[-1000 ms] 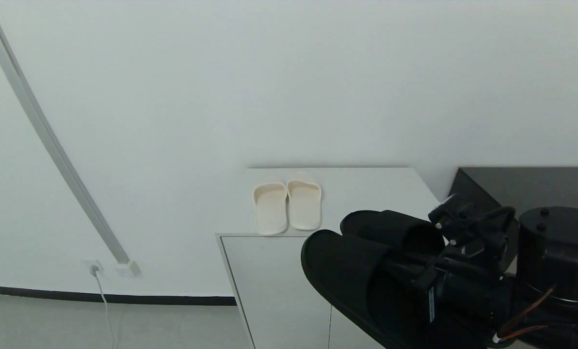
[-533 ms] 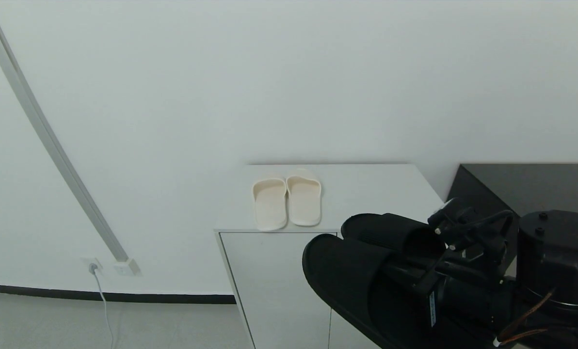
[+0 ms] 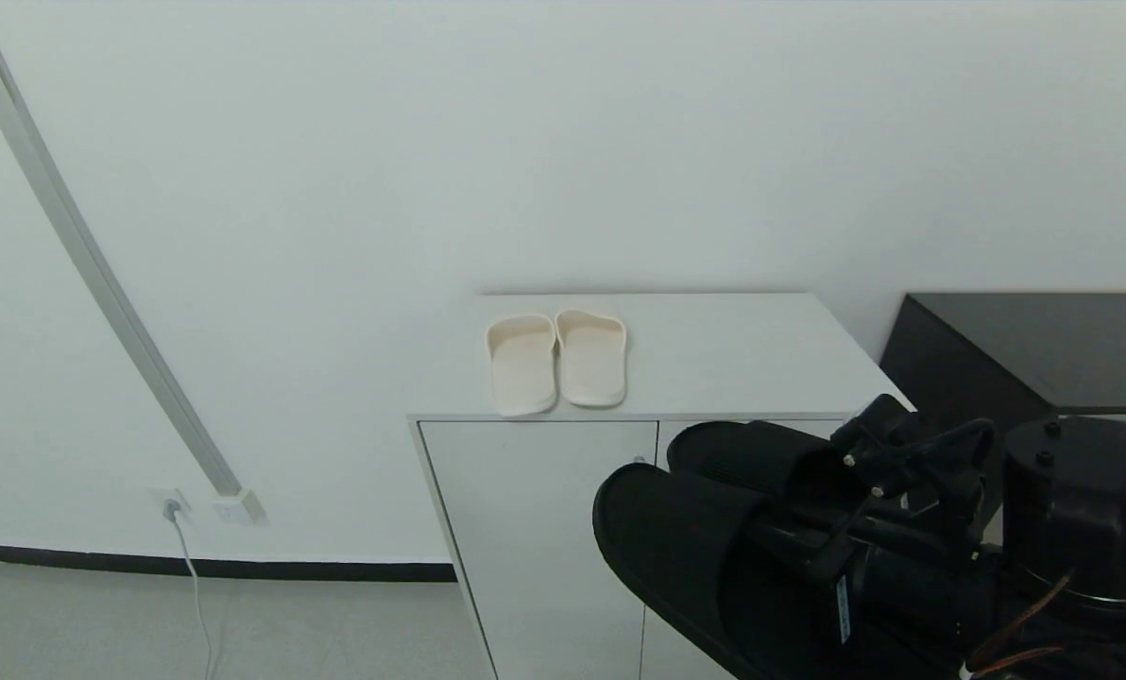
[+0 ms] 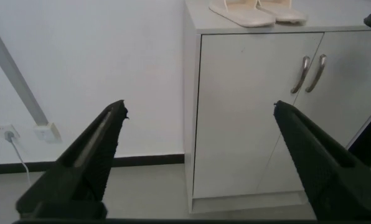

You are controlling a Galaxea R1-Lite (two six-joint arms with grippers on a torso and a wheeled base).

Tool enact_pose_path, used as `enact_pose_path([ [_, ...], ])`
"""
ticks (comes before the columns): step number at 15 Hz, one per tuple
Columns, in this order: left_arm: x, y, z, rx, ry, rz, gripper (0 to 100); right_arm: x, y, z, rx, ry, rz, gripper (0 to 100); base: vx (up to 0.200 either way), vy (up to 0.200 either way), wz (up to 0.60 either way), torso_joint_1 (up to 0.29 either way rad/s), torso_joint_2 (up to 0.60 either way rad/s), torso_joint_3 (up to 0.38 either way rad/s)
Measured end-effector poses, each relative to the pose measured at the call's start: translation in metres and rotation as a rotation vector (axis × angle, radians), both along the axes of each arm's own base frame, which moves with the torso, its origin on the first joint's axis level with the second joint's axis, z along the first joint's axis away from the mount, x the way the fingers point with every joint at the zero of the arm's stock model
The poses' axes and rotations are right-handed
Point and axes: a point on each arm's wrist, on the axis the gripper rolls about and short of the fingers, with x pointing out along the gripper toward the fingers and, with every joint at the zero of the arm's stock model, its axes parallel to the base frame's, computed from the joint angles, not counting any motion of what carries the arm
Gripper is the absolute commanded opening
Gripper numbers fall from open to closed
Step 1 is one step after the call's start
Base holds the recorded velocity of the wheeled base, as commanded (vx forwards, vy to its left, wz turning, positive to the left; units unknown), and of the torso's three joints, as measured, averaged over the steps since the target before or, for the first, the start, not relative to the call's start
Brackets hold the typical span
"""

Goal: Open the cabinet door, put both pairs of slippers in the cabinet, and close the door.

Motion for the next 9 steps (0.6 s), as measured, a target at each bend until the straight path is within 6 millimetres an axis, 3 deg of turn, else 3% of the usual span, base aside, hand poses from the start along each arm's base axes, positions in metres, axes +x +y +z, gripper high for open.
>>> enact_pose_path([
  [9,0.0000,0.0000,-0.0001,-0.001,0.000,0.001,100,-0.0007,-0.0007,-0.0043,-0.012,0.011,0.000,0,0.000,0.000,0.00,-0.217,0.54,0.320],
])
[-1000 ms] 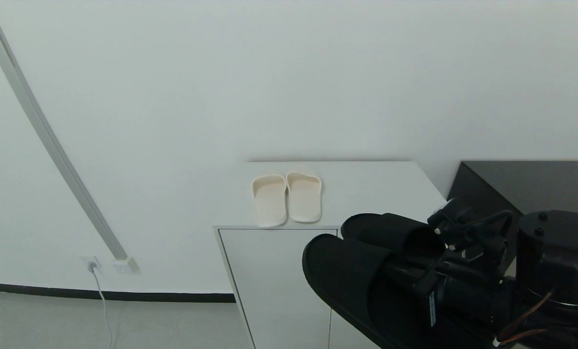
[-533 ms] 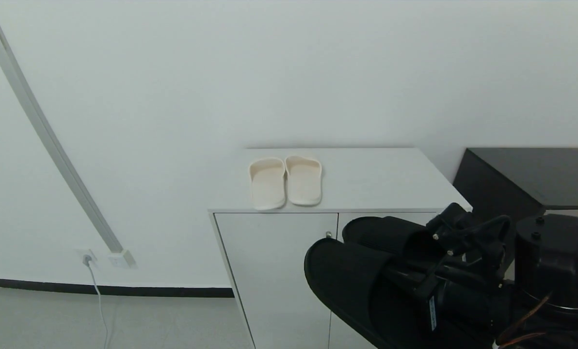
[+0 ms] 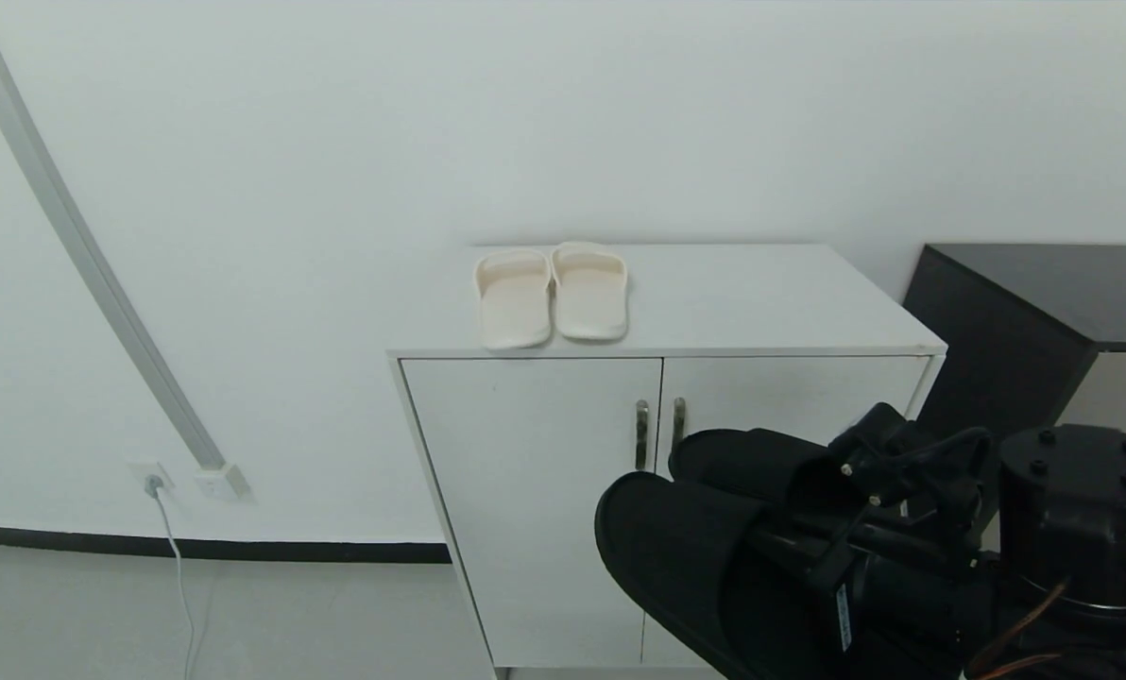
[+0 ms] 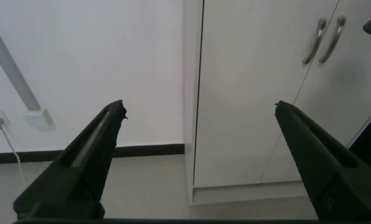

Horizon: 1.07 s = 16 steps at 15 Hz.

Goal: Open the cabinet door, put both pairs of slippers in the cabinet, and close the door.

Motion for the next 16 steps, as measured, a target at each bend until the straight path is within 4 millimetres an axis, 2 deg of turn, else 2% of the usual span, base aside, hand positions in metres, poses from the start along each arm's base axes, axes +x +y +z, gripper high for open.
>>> enact_pose_path([
  [9,-0.0001,-0.0003,0.0001,0.017,-0.001,-0.012,100,0.0002,0.0004,-0.0006,-0.002,0.001,0.001,0,0.000,0.000,0.00,-0.159,0.49,0.329],
  [16,-0.0001,-0.0002,0.0001,0.016,0.000,-0.009,100,-0.0036,0.0016,-0.0041,-0.010,0.014,0.020,0,0.000,0.000,0.00,-0.083,0.45,0.364],
])
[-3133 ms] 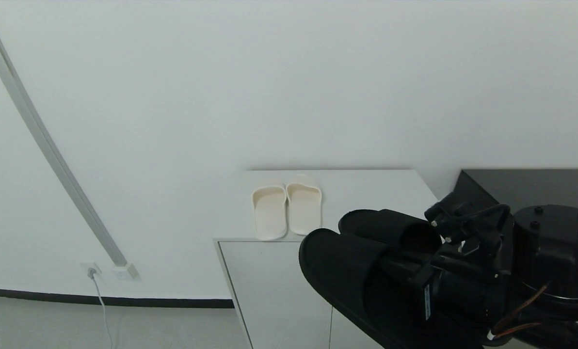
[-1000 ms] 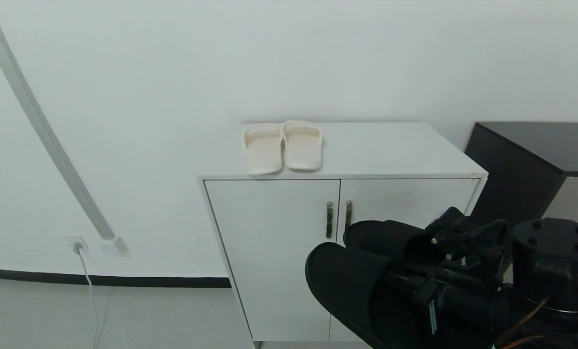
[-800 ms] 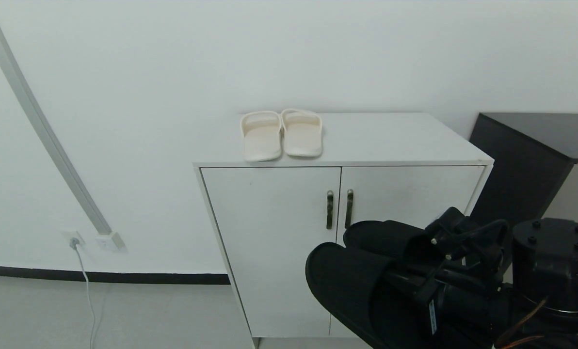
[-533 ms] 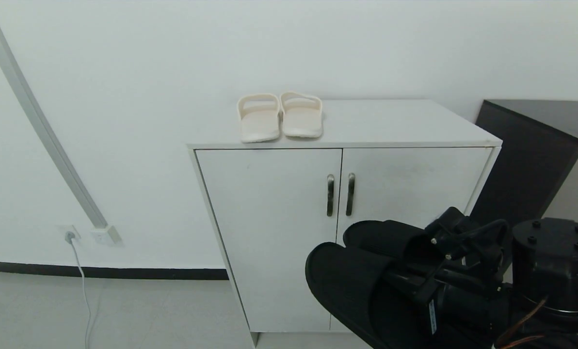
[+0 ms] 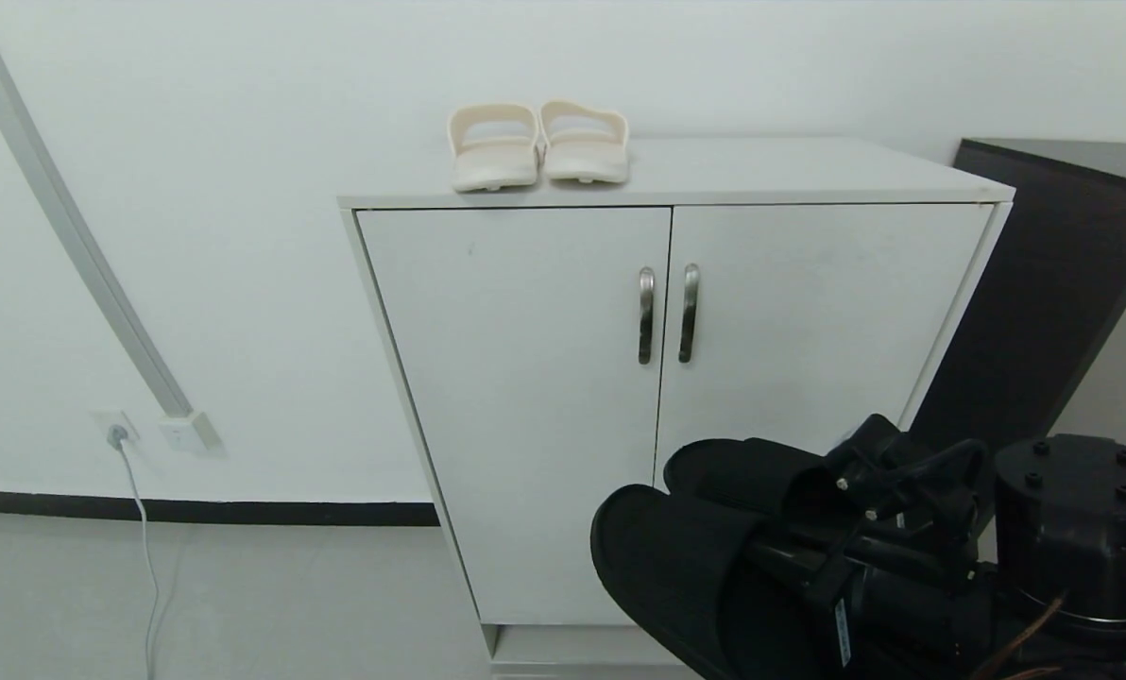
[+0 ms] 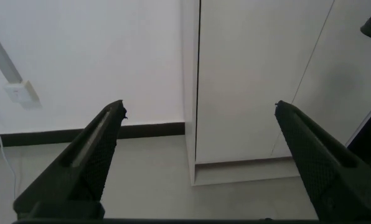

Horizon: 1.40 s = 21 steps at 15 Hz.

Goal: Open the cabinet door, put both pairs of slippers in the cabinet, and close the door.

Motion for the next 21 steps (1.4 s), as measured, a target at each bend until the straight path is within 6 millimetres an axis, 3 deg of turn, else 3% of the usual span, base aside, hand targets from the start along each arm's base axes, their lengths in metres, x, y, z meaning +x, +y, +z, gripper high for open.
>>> enact_pose_path([
  [5,-0.001,0.000,0.004,-0.005,-0.013,0.020,100,0.001,0.001,-0.003,-0.002,0.009,0.002,0,0.000,0.000,0.00,-0.011,0.21,0.195],
  [8,-0.010,0.000,0.049,-0.092,-0.101,-0.004,100,0.001,0.002,-0.003,-0.003,0.006,0.002,0,0.000,0.000,0.00,-0.002,0.06,0.056],
  [10,-0.003,-0.002,0.073,-0.088,-0.067,-0.075,100,0.001,0.001,-0.004,-0.008,0.009,0.003,0,0.000,0.000,0.00,0.000,0.09,0.071],
  [14,0.036,-0.006,0.095,-0.037,0.063,-0.263,100,0.000,0.001,-0.005,-0.011,0.011,0.004,0,0.000,0.000,0.00,0.000,0.00,0.000],
  [17,0.075,-0.010,0.111,-0.005,0.061,-0.356,100,0.001,0.002,-0.006,-0.014,0.013,0.005,0,0.000,0.000,0.00,0.000,0.00,0.000],
  [21,0.131,-0.034,0.132,-0.011,0.042,-0.493,100,0.002,0.003,-0.004,-0.001,0.000,0.003,0,0.000,0.000,0.00,0.000,0.00,0.000],
])
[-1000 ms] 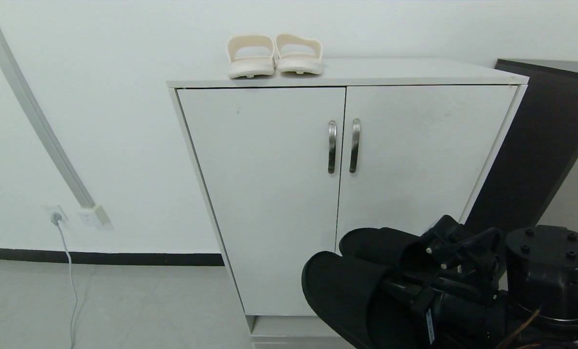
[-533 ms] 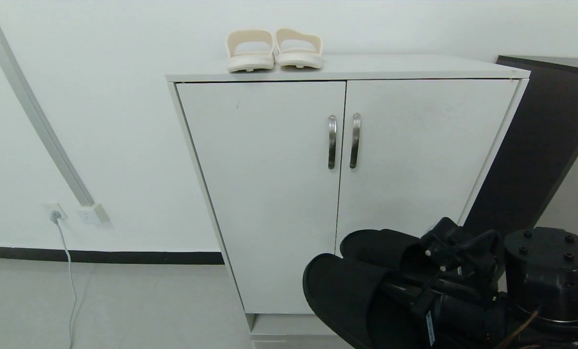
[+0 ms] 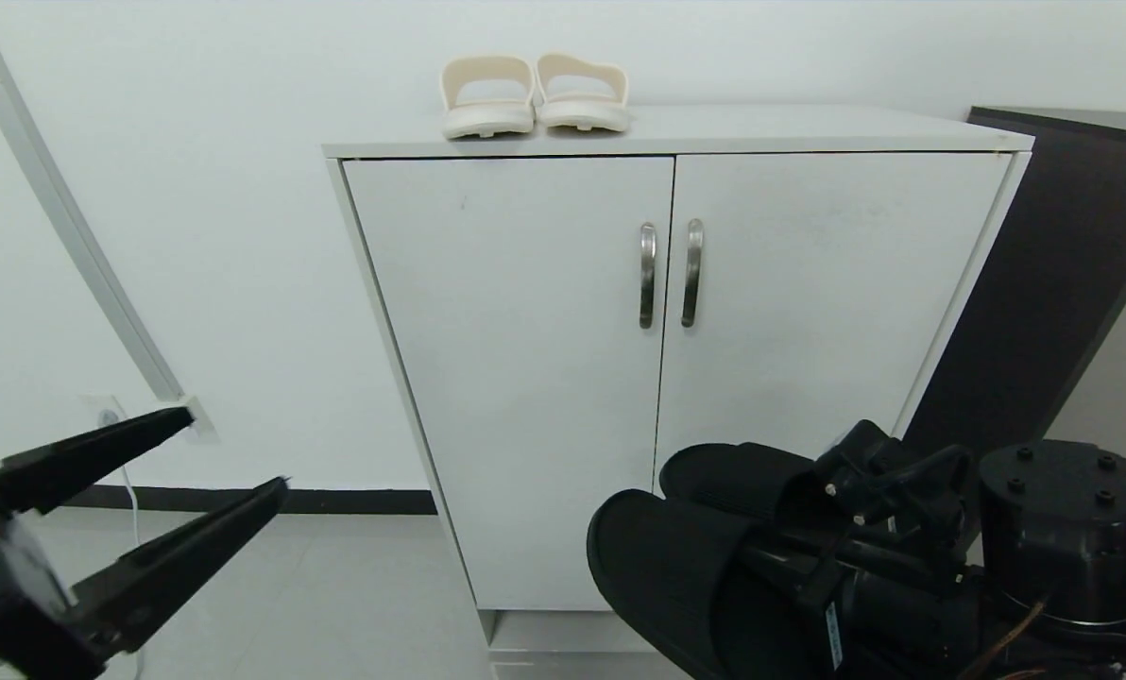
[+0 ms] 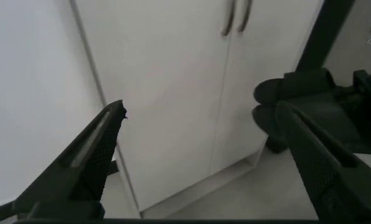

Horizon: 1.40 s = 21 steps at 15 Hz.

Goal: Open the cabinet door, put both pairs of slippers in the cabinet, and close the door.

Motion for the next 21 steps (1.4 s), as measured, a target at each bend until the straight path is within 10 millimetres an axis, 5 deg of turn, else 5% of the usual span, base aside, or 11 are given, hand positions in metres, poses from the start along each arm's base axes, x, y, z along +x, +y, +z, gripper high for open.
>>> enact_pose_path([
  [7,0.095,-0.092,0.056,-0.040,-0.047,-0.235,100,0.001,-0.001,0.000,0.011,-0.014,-0.012,0,0.000,0.000,0.00,0.000,0.00,0.000],
  [11,0.134,-0.145,0.068,-0.052,-0.049,-0.322,100,0.002,-0.001,-0.004,0.001,-0.003,-0.011,0,0.000,0.000,0.00,0.000,0.00,0.000],
  [16,0.165,-0.196,0.073,-0.058,0.034,-0.451,100,0.002,0.000,-0.007,-0.008,0.006,-0.007,0,0.000,0.000,0.00,0.000,0.00,0.000],
  [21,0.177,-0.213,0.077,-0.159,0.165,-0.601,100,0.002,0.001,-0.009,-0.014,0.011,-0.005,0,0.000,0.000,0.00,0.000,0.00,0.000],
])
